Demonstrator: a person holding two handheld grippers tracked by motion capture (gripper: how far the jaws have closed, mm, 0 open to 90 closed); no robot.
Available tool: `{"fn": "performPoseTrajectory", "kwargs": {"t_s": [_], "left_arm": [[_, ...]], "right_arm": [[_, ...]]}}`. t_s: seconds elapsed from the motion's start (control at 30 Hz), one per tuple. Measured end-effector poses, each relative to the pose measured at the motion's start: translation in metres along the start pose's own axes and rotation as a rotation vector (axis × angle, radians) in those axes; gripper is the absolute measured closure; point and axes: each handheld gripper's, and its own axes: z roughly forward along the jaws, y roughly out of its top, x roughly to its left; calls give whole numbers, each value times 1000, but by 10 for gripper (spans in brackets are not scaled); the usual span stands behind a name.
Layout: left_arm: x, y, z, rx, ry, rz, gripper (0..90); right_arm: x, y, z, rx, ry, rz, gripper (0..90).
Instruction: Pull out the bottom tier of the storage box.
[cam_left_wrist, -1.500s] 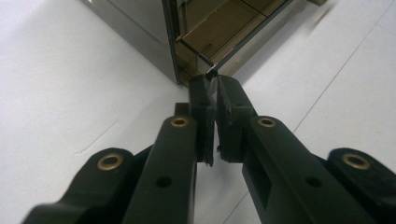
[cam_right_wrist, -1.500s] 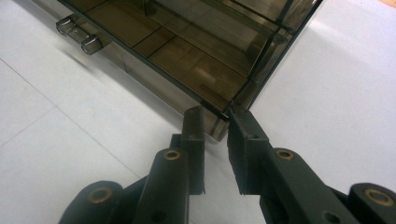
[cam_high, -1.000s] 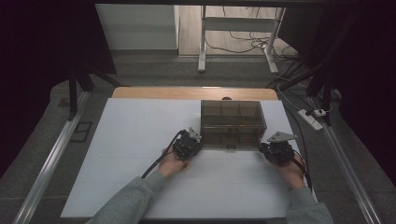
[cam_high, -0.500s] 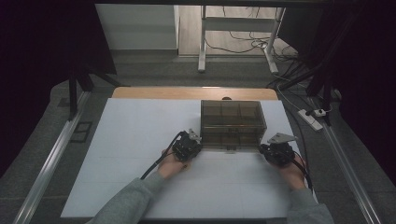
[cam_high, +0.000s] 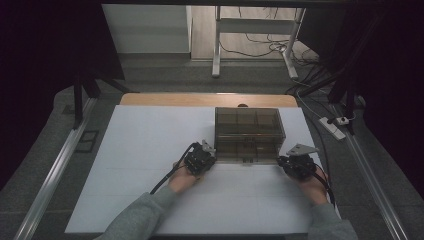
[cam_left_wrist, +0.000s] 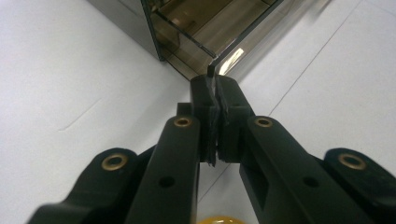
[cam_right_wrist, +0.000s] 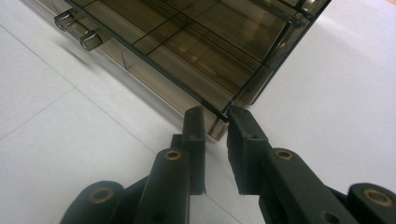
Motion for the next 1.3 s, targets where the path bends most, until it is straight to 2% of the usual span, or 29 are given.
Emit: {"fn": "performPoseTrajectory", "kwargs": {"t_s": [1.3], "left_arm": [[-9,-9,-4,27,-17,17,872]], "right_arm": [[11,-6,-12,13,5,-14,775]]}}
